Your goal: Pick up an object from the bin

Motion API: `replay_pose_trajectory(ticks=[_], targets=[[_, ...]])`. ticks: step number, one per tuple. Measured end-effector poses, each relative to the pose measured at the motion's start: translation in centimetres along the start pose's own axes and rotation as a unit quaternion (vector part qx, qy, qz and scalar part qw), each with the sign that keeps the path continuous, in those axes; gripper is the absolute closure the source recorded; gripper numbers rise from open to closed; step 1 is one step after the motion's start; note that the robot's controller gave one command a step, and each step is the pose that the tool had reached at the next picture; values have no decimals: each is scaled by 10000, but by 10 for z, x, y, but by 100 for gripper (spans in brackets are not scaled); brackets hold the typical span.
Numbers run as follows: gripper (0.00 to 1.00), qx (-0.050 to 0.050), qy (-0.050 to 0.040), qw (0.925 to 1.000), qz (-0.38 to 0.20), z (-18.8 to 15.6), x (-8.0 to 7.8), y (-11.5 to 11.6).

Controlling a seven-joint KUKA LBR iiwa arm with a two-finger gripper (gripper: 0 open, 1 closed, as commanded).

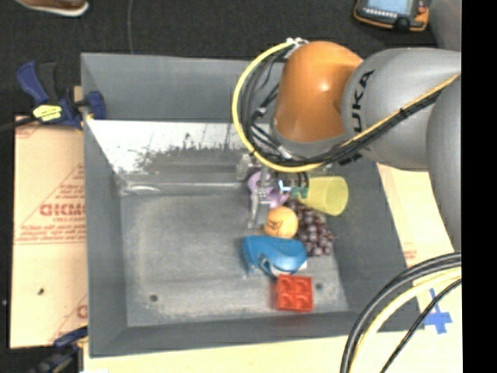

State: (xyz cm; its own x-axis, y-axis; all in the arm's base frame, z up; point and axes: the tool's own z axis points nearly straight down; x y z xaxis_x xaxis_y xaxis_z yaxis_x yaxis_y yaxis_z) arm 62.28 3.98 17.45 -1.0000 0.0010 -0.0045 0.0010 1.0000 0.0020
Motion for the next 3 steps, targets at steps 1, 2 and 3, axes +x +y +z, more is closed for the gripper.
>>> replay_pose_trajectory(ticks=[1,2,3], targets=[[0,0,0,10000,0,0,0,0],[0,19,-4,9996,-298,37,-11,-98],[0,-18,-30,9999,123,26,16,-68]])
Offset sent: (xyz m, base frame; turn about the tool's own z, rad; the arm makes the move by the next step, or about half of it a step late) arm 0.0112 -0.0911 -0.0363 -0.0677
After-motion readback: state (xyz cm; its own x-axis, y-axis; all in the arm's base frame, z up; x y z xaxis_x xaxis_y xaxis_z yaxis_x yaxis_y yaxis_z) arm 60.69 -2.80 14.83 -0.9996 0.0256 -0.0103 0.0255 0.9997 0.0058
